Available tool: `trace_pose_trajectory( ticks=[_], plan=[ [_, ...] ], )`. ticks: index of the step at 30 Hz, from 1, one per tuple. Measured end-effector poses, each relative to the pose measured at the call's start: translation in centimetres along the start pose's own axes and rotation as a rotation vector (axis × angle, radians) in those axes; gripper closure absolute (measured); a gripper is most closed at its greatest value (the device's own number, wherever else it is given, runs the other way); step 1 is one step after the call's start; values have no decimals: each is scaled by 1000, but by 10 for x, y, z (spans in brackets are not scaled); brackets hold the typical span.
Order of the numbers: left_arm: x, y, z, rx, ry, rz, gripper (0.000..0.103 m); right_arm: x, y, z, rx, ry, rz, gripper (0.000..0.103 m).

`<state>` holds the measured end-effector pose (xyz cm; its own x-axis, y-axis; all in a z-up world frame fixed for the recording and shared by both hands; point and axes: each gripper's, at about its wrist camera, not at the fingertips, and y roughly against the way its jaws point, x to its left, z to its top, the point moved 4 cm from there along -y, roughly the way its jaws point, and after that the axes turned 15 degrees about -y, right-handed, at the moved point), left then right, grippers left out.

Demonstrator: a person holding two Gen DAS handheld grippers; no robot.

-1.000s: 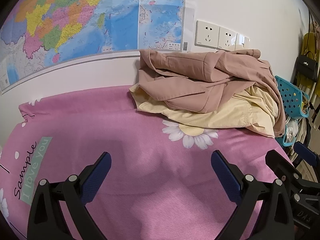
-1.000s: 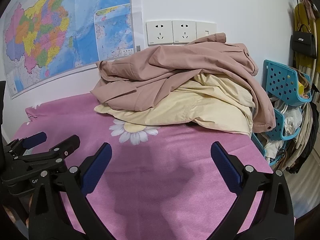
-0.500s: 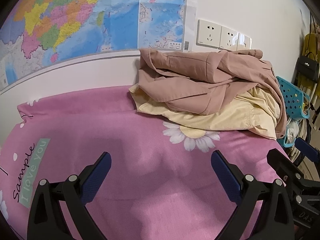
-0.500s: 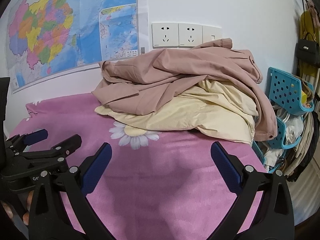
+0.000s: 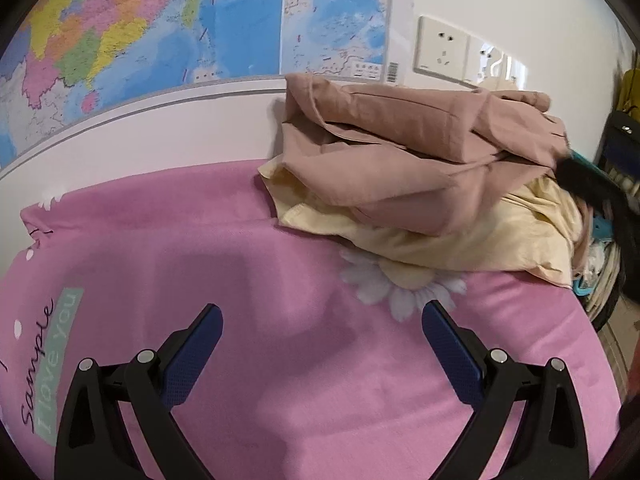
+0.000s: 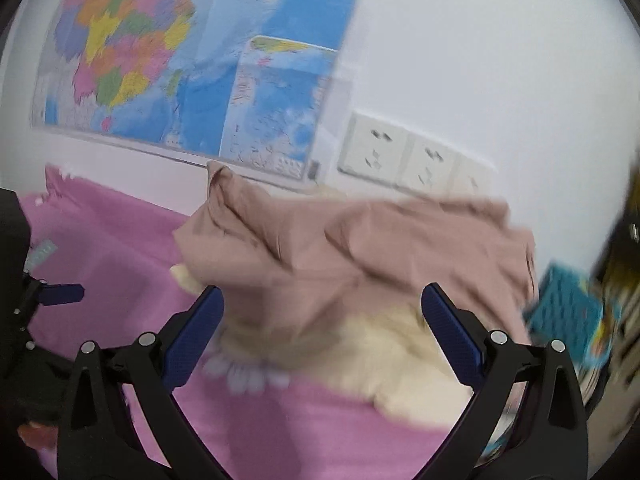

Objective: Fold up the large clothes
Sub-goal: 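Reach into the pile and grasp the pink jacket with the right gripper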

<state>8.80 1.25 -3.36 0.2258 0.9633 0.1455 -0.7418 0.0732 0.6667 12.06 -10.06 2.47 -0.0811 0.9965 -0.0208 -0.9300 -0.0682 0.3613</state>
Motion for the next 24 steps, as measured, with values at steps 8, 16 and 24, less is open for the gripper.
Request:
trace_pose_trajectory(
  ticks=[8, 16, 24],
  plan=[
    [20, -41, 10, 60, 8, -8, 7, 50, -102, 20, 79, 381, 1, 6],
    [33, -63, 11, 64, 4, -30, 7, 27, -150, 13, 191, 483, 1, 55],
    [40, -66, 27, -56, -56, -101, 7, -28, -88, 116, 52, 182, 117, 94]
  ],
)
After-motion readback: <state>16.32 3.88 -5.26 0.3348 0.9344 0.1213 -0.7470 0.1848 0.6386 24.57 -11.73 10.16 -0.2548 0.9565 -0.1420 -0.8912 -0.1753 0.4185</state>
